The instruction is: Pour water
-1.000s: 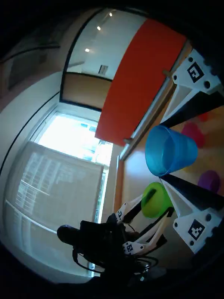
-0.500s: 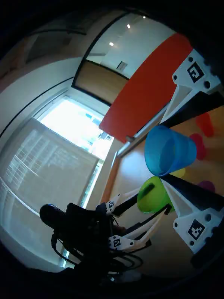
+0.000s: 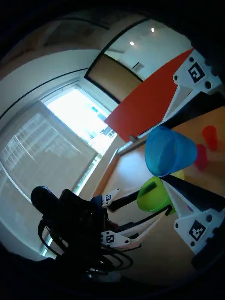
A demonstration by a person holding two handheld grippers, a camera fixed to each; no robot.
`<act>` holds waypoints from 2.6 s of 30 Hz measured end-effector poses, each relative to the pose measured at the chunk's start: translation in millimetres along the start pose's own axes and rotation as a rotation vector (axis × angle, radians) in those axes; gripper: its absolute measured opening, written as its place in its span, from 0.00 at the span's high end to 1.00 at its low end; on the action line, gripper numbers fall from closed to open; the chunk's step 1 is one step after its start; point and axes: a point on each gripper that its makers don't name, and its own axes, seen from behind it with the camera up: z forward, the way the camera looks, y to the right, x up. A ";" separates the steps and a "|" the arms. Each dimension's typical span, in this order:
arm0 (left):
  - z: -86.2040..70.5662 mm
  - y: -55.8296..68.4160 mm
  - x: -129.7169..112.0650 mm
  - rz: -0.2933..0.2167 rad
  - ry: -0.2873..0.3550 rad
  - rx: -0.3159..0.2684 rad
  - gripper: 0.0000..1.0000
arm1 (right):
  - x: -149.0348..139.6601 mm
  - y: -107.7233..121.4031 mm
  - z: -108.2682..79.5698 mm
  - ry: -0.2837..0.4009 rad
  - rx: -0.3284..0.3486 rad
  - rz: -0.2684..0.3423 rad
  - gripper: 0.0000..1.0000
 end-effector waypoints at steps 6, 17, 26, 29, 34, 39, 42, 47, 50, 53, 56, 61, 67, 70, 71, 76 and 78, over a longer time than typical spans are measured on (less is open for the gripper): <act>0.4 -1.1 1.4 -0.004 0.003 -0.001 0.14 | 4.2 -1.4 3.4 -0.008 0.010 -0.068 0.09; 3.6 0.2 0.8 0.000 0.003 -0.004 0.14 | 11.3 1.2 8.2 -0.015 0.017 -0.165 0.09; 5.4 2.2 0.9 0.005 0.001 -0.006 0.14 | 15.9 3.6 6.9 -0.013 0.021 -0.220 0.09; 5.7 1.9 2.6 0.004 0.004 -0.007 0.14 | 16.5 4.8 7.2 -0.014 0.021 -0.235 0.09; 6.0 1.1 3.6 0.004 0.006 -0.006 0.14 | 16.6 4.6 7.5 -0.019 0.023 -0.272 0.09; 6.7 0.5 3.2 0.004 0.006 -0.005 0.14 | 16.8 3.6 8.0 -0.018 0.026 -0.295 0.09; 7.2 0.2 3.2 0.004 0.006 -0.005 0.14 | 17.4 3.5 9.1 -0.018 0.026 -0.306 0.09; 7.3 0.2 3.2 0.007 0.004 -0.005 0.14 | 18.1 4.3 10.0 -0.019 0.022 -0.331 0.09; 7.6 0.6 3.5 0.007 0.005 -0.005 0.14 | 18.2 4.2 10.0 -0.020 0.022 -0.343 0.09; 7.8 1.0 3.9 0.007 0.005 -0.007 0.14 | 18.1 5.1 10.4 -0.020 0.022 -0.353 0.09; 7.8 1.9 4.3 0.009 0.005 -0.008 0.14 | 18.4 7.3 10.4 -0.021 0.017 -0.363 0.09; 7.6 2.4 4.7 0.012 0.004 -0.009 0.14 | 20.1 10.6 11.2 -0.020 0.009 -0.385 0.09; 7.5 1.7 4.3 0.012 0.004 -0.007 0.14 | 21.1 12.3 11.8 -0.020 0.002 -0.409 0.09; 7.6 2.1 4.4 0.012 0.004 -0.008 0.14 | 21.7 11.8 12.1 -0.021 0.003 -0.420 0.09; 7.5 2.3 4.6 0.013 0.003 -0.009 0.14 | 21.9 11.6 12.3 -0.021 0.003 -0.424 0.09; 7.9 2.5 5.4 0.014 0.004 -0.009 0.14 | 23.1 11.3 13.0 -0.019 0.002 -0.439 0.08; 8.0 2.6 5.5 0.014 0.005 -0.010 0.14 | 23.2 11.9 13.4 -0.019 0.001 -0.444 0.09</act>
